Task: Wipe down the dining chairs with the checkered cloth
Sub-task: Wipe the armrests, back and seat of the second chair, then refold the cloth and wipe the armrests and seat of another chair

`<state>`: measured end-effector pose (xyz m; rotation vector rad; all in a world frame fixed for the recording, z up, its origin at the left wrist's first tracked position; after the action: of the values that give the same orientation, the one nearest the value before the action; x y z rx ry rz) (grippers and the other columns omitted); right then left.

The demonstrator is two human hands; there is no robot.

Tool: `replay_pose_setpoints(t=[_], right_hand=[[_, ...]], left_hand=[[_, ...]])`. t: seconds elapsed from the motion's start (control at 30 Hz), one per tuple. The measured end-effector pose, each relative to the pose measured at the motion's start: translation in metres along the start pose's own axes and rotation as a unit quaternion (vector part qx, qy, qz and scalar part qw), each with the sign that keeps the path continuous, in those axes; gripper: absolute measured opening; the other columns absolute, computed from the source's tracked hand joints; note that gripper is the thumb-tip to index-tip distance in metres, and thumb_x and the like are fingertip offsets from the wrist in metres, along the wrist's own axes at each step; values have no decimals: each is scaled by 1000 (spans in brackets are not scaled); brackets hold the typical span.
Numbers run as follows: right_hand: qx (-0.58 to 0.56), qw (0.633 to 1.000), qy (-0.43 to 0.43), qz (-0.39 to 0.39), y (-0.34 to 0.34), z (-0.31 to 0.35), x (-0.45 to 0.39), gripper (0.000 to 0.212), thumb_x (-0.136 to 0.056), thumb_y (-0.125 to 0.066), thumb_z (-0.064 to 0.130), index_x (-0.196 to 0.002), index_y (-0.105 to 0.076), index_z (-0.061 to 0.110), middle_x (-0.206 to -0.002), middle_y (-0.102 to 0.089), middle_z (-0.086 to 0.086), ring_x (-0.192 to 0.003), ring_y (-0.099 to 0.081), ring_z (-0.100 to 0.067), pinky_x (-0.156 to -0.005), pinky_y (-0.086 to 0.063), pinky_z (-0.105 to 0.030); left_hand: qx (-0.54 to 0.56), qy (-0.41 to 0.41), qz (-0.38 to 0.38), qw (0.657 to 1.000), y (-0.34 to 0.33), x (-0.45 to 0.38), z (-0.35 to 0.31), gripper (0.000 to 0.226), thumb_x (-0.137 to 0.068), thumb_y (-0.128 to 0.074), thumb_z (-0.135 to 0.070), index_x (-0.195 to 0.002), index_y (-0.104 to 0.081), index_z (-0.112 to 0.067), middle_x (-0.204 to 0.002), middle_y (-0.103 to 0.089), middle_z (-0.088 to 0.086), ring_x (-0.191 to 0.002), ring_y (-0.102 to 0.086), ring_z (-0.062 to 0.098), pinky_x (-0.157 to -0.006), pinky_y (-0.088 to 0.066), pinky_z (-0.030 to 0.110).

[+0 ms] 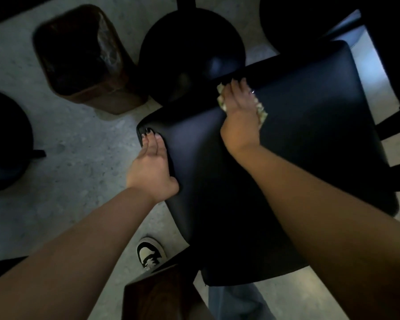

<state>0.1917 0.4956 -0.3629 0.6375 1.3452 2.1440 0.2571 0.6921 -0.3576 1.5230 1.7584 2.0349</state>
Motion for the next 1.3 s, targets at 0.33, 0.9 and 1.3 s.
replay_pose_setpoints(t=[0.33,0.9,1.3], right_hand=[[-53,974,166,147,-39,63,99,75,-78,-43,-16,-148,-23,2,-157,-15,-15,-147,-5,-31,-118,6,-31],[-312,932,-38,180,107,150,139,24,-82,-66,-1,-99,-58,13,-96,-68,-6,-91,-65,-15,-72,-49,-12],[-574,801,13,173,305,290,300,23,-90,-59,7,-108,-64,21,-98,-74,4,-93,-70,-13,-73,-55,-22]], left_hand=[[218,79,-55,971,38,31,42,59,-86,-54,-5,-144,-49,-19,-145,-51,9,-123,-56,29,-104,-39,26],[501,106,-226,829,76,261,99,44,-89,-55,0,-128,-61,-19,-106,-65,-15,-99,-59,-7,-87,-44,7],[626,-45,-238,741,178,441,52,29,-96,-57,-19,-110,-56,-44,-106,-67,-19,-95,-63,-8,-79,-49,17]])
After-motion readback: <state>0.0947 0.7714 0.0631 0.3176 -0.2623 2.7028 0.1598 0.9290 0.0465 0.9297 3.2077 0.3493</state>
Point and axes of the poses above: each hand's wrist, its own x-axis away from the middle knuckle, its own y-axis out of the back of the hand, z = x × y, the point moved 7 cm from there along -x, towards the middle knuckle
